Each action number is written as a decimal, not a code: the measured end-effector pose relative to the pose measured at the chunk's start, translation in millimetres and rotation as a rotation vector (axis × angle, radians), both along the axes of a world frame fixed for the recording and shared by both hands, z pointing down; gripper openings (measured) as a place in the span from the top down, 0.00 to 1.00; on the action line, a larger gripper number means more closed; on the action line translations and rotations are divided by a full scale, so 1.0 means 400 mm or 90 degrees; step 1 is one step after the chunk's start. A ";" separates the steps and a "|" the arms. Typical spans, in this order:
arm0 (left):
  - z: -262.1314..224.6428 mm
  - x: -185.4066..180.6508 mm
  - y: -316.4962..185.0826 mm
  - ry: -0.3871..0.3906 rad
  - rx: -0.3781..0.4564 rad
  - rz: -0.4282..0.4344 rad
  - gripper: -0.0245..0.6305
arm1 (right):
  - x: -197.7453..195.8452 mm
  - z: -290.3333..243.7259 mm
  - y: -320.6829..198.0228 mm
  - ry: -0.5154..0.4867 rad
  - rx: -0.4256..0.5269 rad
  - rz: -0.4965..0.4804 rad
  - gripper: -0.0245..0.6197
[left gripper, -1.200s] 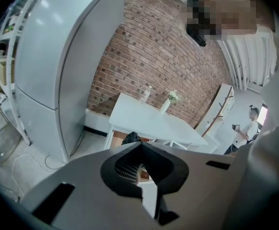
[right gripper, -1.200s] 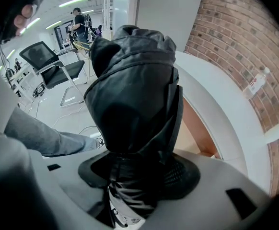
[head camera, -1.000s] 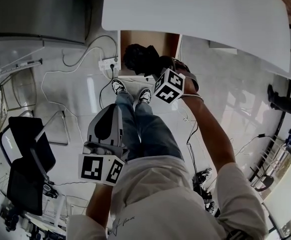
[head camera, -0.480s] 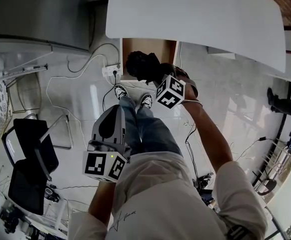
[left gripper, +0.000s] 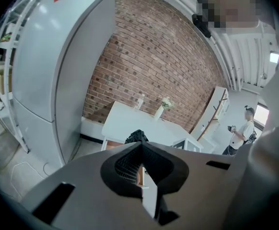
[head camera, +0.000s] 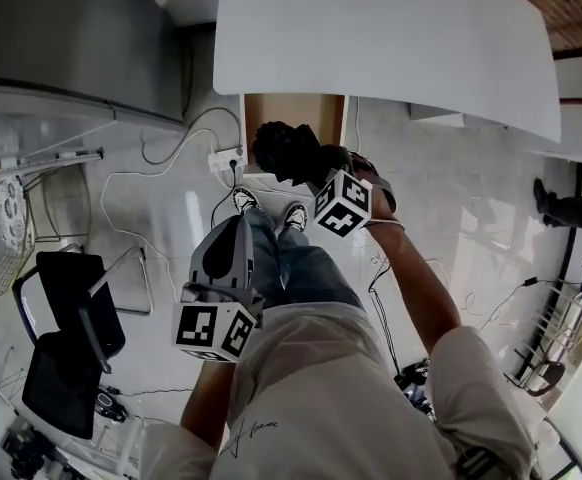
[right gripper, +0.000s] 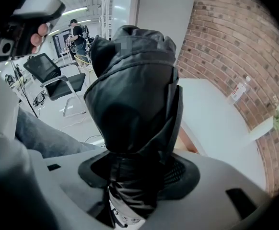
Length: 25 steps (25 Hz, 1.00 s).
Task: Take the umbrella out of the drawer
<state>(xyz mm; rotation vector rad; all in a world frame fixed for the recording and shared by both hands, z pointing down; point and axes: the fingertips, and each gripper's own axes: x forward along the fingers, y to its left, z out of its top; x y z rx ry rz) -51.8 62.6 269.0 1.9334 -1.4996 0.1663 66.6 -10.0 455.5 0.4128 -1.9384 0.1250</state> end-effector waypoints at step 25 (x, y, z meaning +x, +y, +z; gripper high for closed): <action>-0.110 0.012 -0.025 -0.032 0.073 0.011 0.94 | 0.051 -0.308 0.023 -0.126 0.047 0.101 0.57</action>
